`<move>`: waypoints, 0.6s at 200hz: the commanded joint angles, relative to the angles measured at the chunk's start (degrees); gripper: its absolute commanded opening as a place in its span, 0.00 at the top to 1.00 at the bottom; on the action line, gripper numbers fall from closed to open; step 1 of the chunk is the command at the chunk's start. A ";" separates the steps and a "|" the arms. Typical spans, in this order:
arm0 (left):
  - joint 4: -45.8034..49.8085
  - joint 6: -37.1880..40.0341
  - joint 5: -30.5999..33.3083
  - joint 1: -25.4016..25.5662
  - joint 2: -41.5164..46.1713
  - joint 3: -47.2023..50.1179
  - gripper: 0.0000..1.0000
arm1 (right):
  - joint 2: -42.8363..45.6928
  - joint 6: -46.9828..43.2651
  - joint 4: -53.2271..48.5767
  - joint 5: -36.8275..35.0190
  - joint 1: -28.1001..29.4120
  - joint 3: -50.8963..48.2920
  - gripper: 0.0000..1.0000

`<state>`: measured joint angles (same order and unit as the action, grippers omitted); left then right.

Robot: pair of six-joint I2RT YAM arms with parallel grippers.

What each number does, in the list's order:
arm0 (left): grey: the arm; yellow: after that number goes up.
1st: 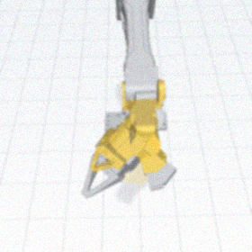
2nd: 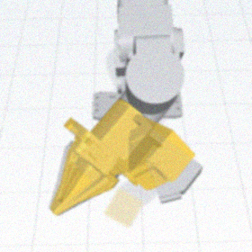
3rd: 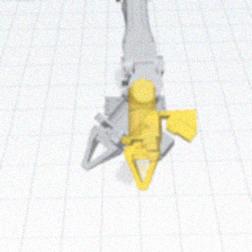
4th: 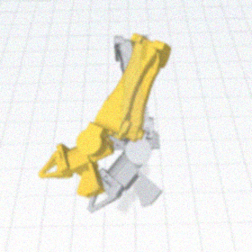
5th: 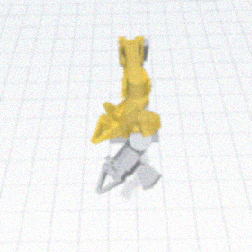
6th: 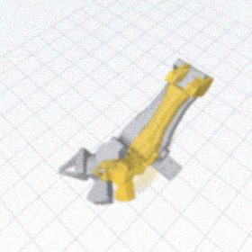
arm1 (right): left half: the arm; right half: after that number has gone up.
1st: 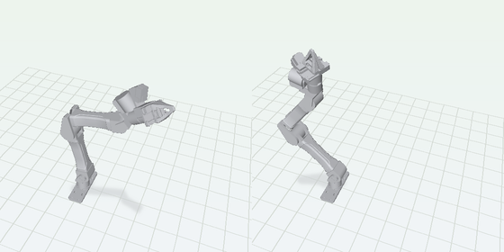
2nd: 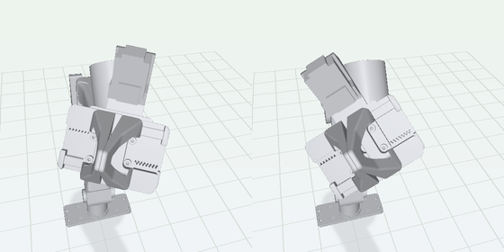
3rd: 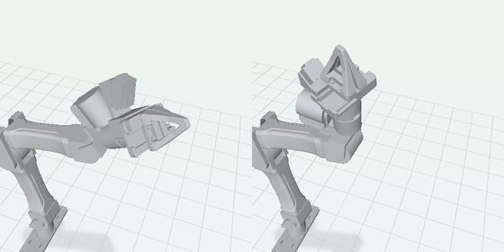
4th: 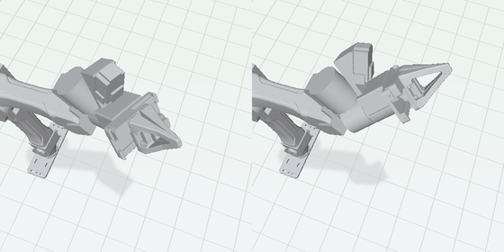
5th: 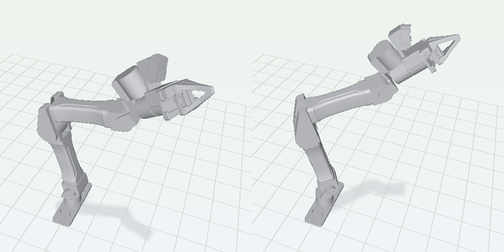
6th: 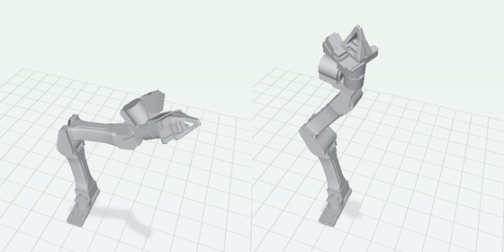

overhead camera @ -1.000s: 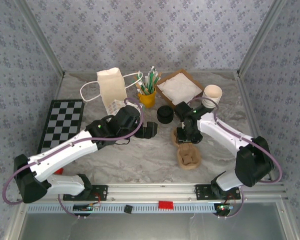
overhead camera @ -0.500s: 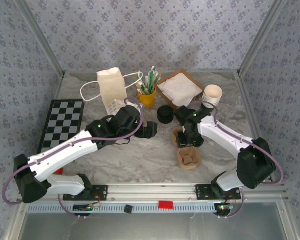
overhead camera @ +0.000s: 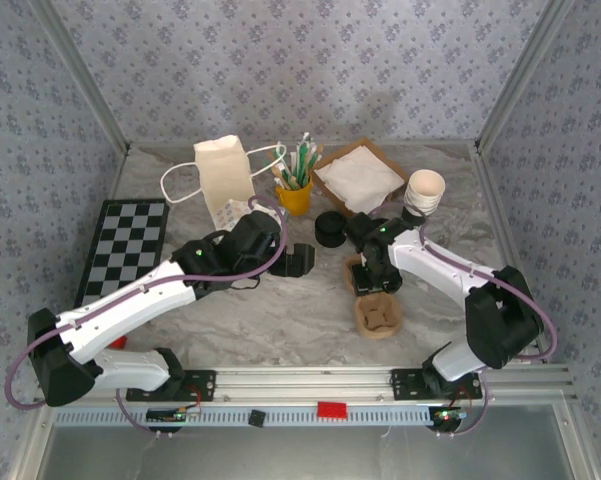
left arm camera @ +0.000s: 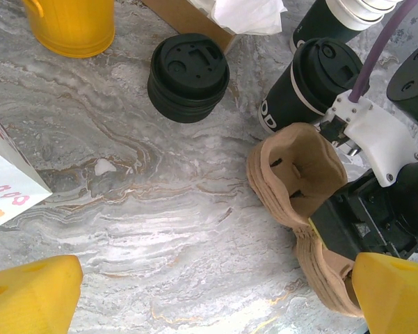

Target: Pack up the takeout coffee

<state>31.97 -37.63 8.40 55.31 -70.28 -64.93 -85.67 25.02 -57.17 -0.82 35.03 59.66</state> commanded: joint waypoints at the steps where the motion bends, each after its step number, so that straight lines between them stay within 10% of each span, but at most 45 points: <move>1: 1.23 -0.24 0.84 0.41 -0.09 -1.08 0.01 | 0.01 -0.44 -0.91 -1.11 0.53 -0.69 0.60; 120: 10.48 -3.82 4.15 0.18 5.17 -4.97 0.00 | 5.04 -2.37 -5.06 1.19 -1.79 5.01 0.69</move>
<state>37.30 -38.85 9.39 55.31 -67.72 -65.60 -82.56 24.21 -59.33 0.05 34.11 61.58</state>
